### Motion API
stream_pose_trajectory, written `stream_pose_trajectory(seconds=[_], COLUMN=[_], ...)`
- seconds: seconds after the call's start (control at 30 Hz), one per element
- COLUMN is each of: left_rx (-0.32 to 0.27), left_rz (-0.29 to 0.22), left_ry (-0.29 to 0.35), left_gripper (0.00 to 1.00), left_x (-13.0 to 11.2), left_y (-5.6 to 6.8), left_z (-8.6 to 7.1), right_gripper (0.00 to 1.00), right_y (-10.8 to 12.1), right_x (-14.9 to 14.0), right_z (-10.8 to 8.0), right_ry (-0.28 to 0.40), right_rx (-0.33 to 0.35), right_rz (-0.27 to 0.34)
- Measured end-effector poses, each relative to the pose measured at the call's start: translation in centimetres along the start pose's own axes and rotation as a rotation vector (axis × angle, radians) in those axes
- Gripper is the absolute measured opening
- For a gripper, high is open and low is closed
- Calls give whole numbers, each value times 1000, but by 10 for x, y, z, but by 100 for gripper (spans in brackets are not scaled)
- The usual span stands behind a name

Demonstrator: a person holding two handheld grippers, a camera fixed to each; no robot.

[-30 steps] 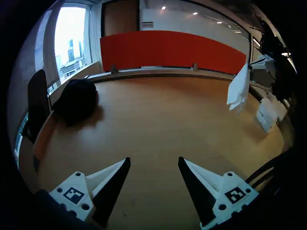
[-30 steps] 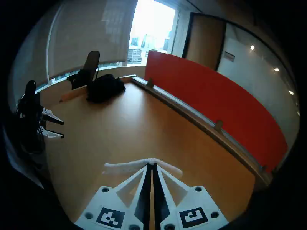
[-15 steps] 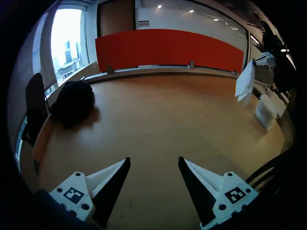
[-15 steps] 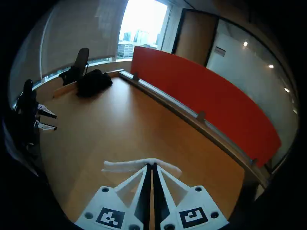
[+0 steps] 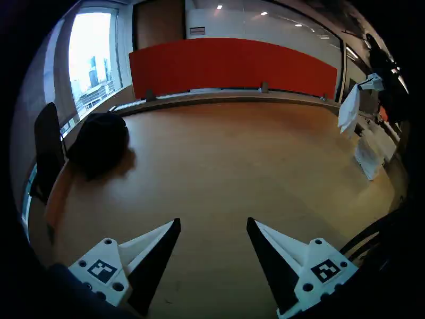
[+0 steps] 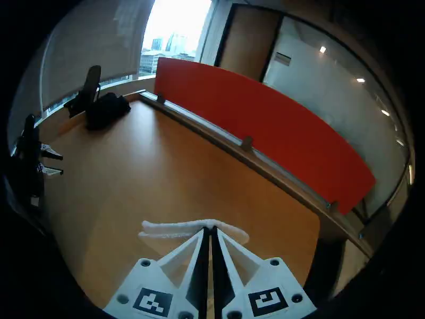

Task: Fold towel

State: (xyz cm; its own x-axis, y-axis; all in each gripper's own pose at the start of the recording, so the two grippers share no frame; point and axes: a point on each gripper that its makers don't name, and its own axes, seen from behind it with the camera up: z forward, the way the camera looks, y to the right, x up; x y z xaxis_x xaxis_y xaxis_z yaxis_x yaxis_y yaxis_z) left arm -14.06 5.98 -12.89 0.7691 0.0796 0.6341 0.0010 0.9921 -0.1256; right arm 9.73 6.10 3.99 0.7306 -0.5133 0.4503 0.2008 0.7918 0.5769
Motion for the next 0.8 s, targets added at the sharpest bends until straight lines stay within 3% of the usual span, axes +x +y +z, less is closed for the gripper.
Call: stream_pose_trajectory(seconds=[0.37, 0.8], left_rx=[0, 3], left_rz=[10, 19], left_ry=[-5, -7], left_gripper=[92, 92], left_x=[3, 6], left_y=[2, 0], left_z=[4, 4], right_gripper=[3, 3], right_y=[48, 81], right_x=[-18, -37], right_z=[-22, -43], right_ry=[-26, -47], right_rx=[-79, -143], right_rz=[33, 67])
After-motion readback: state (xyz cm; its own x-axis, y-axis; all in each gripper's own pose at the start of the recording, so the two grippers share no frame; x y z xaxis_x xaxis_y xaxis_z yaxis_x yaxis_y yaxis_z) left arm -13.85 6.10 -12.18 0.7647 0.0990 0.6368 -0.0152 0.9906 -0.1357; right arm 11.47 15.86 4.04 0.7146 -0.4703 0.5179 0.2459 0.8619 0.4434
